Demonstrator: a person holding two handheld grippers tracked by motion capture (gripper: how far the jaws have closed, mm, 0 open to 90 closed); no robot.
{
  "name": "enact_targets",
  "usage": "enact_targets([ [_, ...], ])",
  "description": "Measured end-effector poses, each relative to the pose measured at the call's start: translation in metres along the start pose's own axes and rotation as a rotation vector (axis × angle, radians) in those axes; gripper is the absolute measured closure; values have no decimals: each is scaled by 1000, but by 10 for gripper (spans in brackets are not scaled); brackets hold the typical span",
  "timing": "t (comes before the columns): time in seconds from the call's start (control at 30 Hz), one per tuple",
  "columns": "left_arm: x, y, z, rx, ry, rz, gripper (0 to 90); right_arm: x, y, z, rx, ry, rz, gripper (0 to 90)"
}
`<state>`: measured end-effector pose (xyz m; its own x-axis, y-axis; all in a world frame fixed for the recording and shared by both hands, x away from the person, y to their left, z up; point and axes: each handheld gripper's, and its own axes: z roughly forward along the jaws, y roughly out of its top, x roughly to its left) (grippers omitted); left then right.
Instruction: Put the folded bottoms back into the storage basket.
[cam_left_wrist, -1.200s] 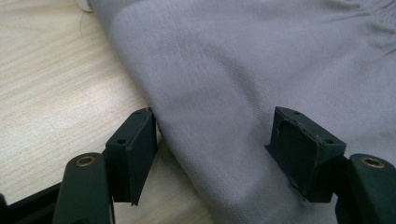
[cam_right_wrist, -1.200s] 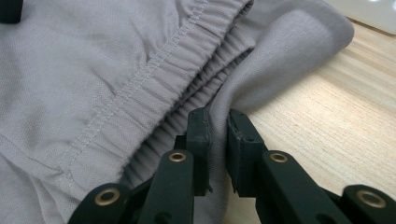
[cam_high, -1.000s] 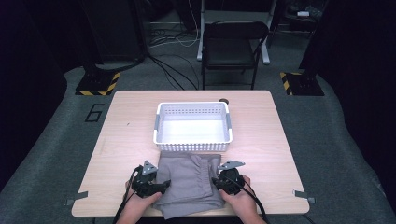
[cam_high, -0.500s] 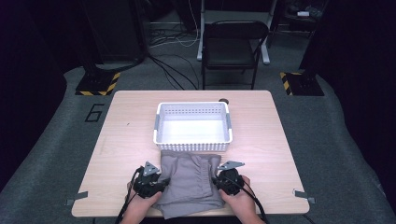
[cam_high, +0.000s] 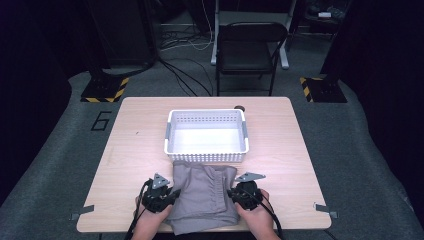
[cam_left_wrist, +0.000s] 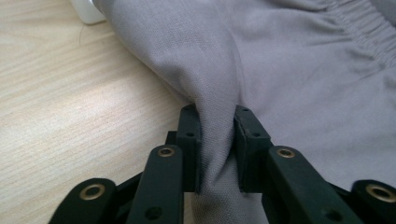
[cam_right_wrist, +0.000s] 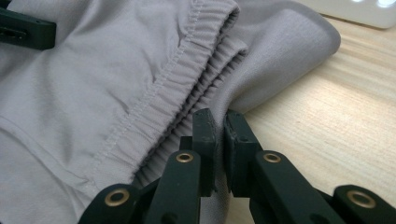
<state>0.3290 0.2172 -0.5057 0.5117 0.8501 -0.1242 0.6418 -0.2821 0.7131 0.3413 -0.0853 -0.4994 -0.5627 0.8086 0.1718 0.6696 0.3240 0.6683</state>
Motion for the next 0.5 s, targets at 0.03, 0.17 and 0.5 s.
enact_targets([
  [0.03, 0, 0, 0, -4, -1, -5, 762, 0, 0, -1, 4, 0, 0, 844],
  [0.17, -1, 0, -1, -7, -1, -23, 775, -1, 1, -2, 9, 8, 32, 845],
  [0.5, 1, 6, -9, -17, -43, -42, 790, -4, 4, -11, -8, 44, 56, 849],
])
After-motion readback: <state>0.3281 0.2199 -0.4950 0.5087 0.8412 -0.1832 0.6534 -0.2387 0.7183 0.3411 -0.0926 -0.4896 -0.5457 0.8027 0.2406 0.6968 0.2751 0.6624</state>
